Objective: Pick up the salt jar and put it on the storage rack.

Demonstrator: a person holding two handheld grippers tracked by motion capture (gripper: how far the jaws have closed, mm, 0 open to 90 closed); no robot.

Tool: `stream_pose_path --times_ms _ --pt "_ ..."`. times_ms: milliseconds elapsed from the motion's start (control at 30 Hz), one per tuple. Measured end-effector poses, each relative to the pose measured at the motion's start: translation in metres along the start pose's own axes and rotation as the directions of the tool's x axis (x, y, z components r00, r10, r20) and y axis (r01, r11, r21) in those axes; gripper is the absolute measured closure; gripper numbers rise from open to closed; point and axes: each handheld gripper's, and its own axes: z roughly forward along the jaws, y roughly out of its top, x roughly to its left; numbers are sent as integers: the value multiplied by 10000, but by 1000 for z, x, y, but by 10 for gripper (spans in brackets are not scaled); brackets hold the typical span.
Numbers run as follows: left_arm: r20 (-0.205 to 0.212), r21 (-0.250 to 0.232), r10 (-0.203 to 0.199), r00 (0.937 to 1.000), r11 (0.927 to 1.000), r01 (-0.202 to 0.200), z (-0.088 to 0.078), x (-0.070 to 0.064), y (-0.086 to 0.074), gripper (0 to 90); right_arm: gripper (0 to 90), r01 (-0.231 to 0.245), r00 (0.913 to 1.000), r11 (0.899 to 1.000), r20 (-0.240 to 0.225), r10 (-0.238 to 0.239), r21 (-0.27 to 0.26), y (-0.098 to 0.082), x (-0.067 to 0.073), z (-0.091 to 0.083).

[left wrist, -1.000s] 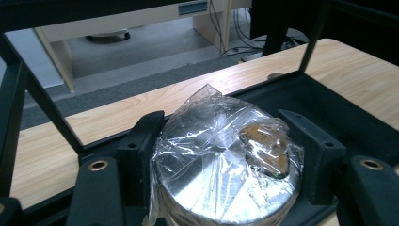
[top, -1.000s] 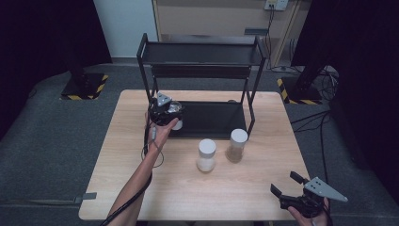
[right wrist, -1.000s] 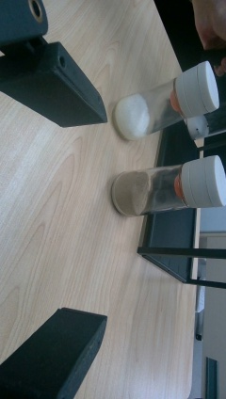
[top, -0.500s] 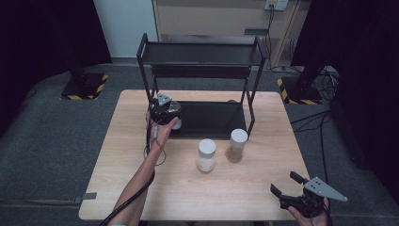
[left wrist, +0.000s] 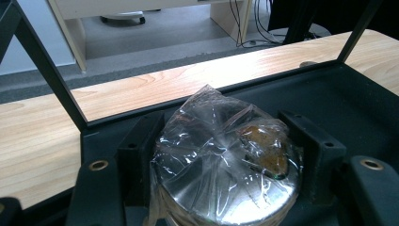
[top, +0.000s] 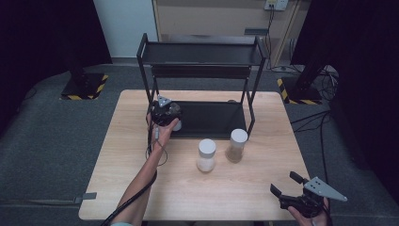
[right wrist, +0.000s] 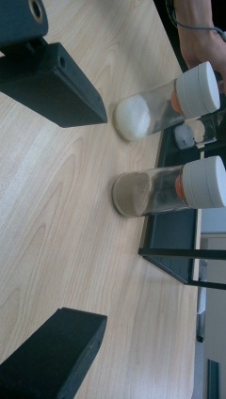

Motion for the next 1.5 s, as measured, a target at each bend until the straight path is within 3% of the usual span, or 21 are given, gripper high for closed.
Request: stream_pose_path --times_ms 300,600,733,1033,1500 --pt "-60 -104 339 9994 9994 -340 1 -6 -4 340 54 -5 10000 10000 -23 5 19 0 0 0" --pt "-44 -185 390 9992 9991 -390 1 -6 -7 333 54 10 10000 10000 -38 -10 -1 0 0 0" --pt "123 -323 146 9998 9994 -142 2 -2 -6 225 54 7 10000 10000 -42 -7 -5 0 0 0" --pt "398 -621 246 9989 9978 -221 -6 2 7 93 54 18 10000 10000 -43 -18 -20 0 0 -1" --pt "869 -712 620 9943 9959 -559 -27 8 33 39 54 53 10000 10000 -57 -54 -48 0 0 -1"
